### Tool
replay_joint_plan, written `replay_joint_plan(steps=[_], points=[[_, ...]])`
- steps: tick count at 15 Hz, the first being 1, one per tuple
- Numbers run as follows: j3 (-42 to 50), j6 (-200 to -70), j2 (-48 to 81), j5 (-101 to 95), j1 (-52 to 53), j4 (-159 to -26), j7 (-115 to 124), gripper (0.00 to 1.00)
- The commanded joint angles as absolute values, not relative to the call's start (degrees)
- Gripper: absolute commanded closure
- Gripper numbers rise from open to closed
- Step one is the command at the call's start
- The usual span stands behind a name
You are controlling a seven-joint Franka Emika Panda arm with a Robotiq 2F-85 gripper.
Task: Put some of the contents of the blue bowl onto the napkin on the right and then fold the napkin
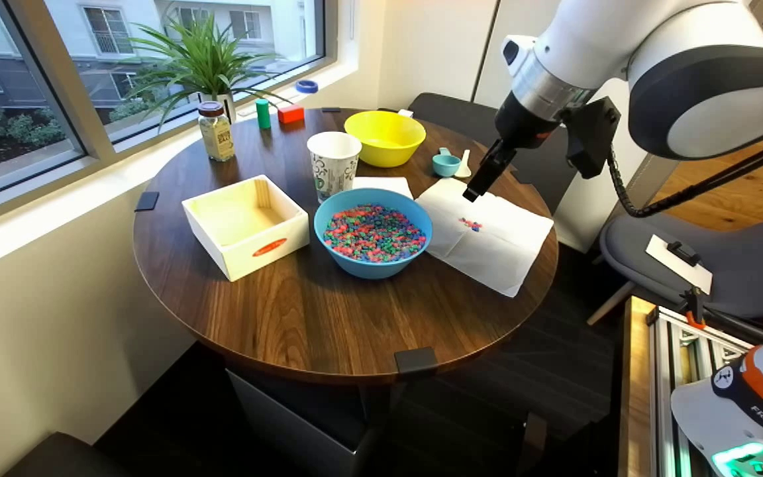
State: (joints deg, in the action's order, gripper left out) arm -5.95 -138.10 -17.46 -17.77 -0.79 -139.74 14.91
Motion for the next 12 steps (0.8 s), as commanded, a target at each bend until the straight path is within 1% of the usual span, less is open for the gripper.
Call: replay_joint_plan(steps=[1,7,12], points=[[-8.0,-139.7,-17.3,-18.3,-0.5,-136.9,16.4,0.0],[-10.1,-144.1,-10.7,-18.1,-0.2,-130.5,17.9,0.0],[-10.0,-147.5,-2.4,-16.1,1.8,-125.0,18.2,0.0]])
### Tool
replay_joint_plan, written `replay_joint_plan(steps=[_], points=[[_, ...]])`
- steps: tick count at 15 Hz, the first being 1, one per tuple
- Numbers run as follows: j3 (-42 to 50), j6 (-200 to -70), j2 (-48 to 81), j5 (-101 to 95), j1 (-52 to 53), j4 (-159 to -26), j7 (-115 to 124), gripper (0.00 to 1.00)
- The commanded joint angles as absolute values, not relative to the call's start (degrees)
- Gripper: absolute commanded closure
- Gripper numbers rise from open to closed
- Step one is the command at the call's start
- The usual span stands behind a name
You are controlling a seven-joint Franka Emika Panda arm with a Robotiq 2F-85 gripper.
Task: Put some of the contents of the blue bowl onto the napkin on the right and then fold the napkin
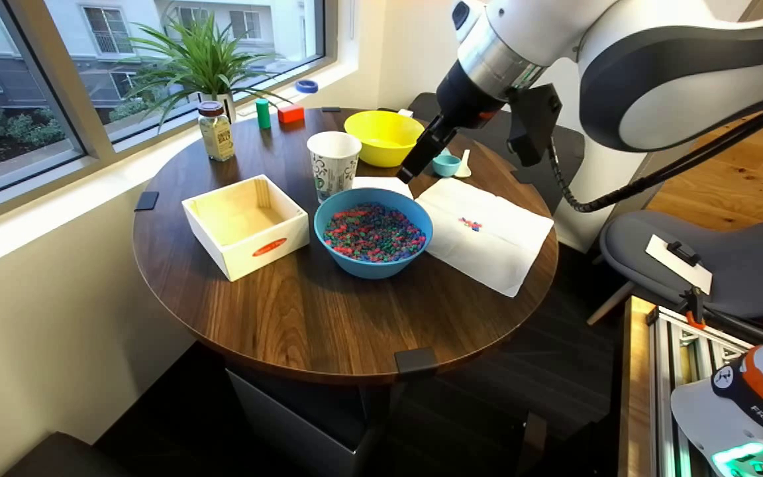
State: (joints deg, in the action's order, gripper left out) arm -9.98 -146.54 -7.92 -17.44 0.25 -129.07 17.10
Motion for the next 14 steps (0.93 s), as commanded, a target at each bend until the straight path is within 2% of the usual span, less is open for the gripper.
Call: replay_joint_plan(steps=[1,8,9,10,14], points=[[-10.0,-147.2,-0.8,-15.3,2.6,-123.9,18.2,0.0],[-9.0,-145.3,6.3,-11.3,6.5,-119.1,17.9,0.0],[-8.8,-145.2,6.9,-10.7,6.7,-118.7,17.7,0.02],[-8.6,-145.2,7.5,-10.3,6.9,-118.4,17.6,0.08],[-8.2,-145.1,9.5,-8.8,7.3,-117.6,17.1,0.47]])
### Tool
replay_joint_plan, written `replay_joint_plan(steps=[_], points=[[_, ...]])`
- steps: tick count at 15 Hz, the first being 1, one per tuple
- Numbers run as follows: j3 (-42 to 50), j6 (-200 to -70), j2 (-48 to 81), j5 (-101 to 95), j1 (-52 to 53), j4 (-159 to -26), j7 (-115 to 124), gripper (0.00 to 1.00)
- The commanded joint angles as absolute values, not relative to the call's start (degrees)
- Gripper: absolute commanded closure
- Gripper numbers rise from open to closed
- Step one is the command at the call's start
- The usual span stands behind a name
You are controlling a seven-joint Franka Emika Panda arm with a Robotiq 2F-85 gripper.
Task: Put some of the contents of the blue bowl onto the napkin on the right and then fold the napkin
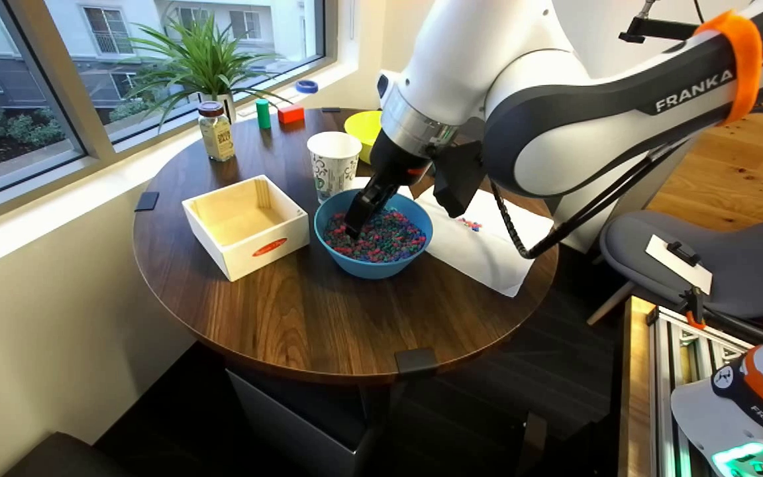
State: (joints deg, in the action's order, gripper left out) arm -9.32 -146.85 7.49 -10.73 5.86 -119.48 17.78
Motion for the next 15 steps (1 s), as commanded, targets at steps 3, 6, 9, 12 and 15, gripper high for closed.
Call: replay_joint_plan(steps=[3,6,9,12,15], points=[[-7.9,-144.9,10.6,-8.0,7.7,-117.0,16.9,0.7],[-7.6,-144.4,10.4,-7.7,8.0,-116.7,17.0,0.92],[-7.4,-142.2,8.7,-8.5,8.4,-116.5,18.0,1.0],[-7.1,-139.9,6.4,-9.5,8.6,-116.6,19.0,0.97],[-7.2,-137.9,3.7,-9.5,8.3,-117.2,19.1,0.97]])
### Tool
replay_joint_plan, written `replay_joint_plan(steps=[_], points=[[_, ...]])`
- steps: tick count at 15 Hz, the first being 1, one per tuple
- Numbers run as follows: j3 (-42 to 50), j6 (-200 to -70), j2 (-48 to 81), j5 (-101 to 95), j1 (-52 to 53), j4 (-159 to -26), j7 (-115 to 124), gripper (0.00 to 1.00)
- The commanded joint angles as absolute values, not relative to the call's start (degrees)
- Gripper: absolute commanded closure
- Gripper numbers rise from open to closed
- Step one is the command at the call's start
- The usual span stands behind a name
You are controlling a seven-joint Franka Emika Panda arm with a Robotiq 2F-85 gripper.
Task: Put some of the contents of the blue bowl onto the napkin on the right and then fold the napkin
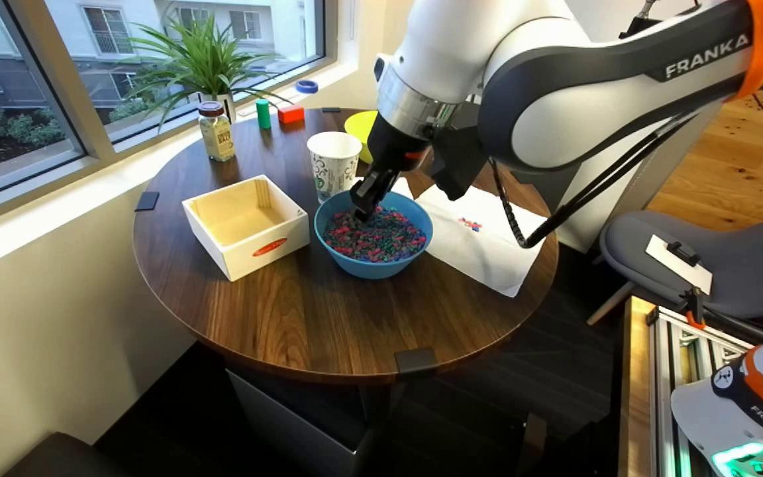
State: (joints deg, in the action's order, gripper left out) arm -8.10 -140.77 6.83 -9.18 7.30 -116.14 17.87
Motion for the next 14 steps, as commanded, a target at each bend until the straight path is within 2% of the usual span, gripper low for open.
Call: replay_joint_plan(steps=[1,14], points=[[-7.2,-137.1,2.7,-9.5,8.1,-117.8,19.1,0.97],[-4.4,-135.8,-11.4,-7.6,3.0,-133.9,17.4,0.97]])
